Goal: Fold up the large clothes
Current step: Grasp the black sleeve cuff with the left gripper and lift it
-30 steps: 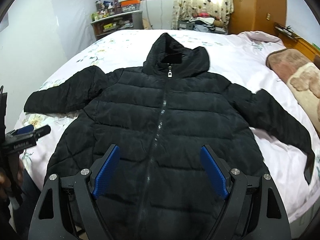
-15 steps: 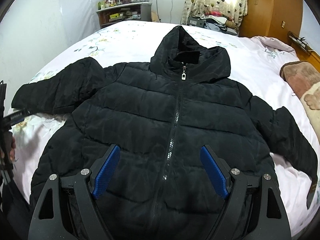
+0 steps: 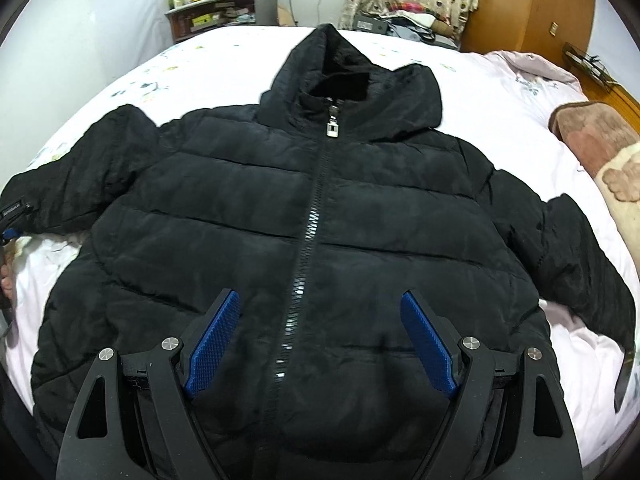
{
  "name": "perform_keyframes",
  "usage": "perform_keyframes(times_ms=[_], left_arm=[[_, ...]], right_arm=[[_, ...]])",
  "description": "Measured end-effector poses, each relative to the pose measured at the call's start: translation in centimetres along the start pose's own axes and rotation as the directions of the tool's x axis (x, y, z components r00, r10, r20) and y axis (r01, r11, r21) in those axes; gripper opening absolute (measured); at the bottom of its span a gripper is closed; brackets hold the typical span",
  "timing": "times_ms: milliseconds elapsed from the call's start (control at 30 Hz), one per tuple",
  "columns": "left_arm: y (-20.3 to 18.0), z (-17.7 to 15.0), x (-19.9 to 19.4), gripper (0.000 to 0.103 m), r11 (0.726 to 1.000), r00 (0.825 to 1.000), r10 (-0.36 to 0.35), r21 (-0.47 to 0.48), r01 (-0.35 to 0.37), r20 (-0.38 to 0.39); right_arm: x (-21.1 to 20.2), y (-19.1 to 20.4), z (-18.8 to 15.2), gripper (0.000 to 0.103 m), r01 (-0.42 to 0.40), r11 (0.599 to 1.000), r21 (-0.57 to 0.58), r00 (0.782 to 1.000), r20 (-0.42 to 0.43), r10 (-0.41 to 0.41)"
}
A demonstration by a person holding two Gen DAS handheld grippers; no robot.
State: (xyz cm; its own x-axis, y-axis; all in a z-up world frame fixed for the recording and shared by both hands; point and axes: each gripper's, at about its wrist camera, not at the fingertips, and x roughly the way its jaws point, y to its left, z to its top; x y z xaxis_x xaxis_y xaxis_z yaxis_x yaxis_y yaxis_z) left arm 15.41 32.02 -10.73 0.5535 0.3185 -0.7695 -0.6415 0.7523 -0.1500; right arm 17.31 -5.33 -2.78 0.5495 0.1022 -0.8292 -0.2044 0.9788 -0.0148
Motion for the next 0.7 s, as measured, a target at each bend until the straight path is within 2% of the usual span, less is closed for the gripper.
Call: perform_keyframes(times_ms=[33, 67, 100, 167, 300, 400, 533, 633, 700], left_arm=[[-0.1, 0.1, -0.1, 0.053, 1.0, 1.0, 0.0, 0.003, 0.0, -0.004], [-0.1, 0.3, -0.3, 0.039, 1.0, 1.0, -0.004, 0.0, 0.004, -0.003], [-0.1, 0.5, -0.7, 0.031, 1.0, 1.0, -0.009, 0.001, 0.009, -0.003], [-0.6, 1.1, -1.5, 0.023, 1.0, 1.0, -0.011, 0.022, 0.011, 0.006], [-2.1, 2.3, -4.8, 0.019, 0.995, 0.996, -0.076, 0.063, 0.073, 0.038], [-4.2, 3.4, -8.3, 0.017, 0.983, 0.985, -0.156, 0.106, 0.147, 0.076], [-8.5, 4.7, -13.2, 0.016, 0.946, 0.952, -0.284, 0.192, 0.26, 0.112], [-12.6, 4.9, -16.3, 0.015, 0.897, 0.914, -0.39, 0.268, 0.352, 0.107], [-15.5, 4.7, -17.6, 0.015, 0.854, 0.883, -0.461, 0.309, 0.418, 0.082]], right_arm=[[0.1, -0.3, 0.0, 0.082, 0.004, 1.0, 0.009, 1.0, -0.004, -0.003], [0.2, -0.6, -0.1, 0.082, 0.006, 1.0, 0.015, 1.0, -0.008, -0.006], [0.2, -0.8, -0.2, 0.082, 0.009, 1.0, 0.018, 1.0, -0.009, -0.009], [0.1, -1.2, -0.4, 0.082, 0.012, 1.0, 0.025, 1.0, -0.011, -0.012], [-0.5, -1.9, -0.9, 0.082, 0.011, 0.999, 0.04, 1.0, -0.013, -0.011], [-0.9, -2.6, -1.4, 0.082, 0.001, 0.998, 0.056, 1.0, -0.014, -0.001], [-2.1, -3.6, -1.9, 0.082, 0.01, 0.998, 0.063, 1.0, 0.006, -0.011], [-3.0, -4.8, -2.3, 0.082, 0.019, 0.996, 0.086, 1.0, 0.02, -0.02], [-3.5, -5.7, -2.6, 0.082, 0.019, 0.994, 0.109, 0.999, 0.026, -0.022]])
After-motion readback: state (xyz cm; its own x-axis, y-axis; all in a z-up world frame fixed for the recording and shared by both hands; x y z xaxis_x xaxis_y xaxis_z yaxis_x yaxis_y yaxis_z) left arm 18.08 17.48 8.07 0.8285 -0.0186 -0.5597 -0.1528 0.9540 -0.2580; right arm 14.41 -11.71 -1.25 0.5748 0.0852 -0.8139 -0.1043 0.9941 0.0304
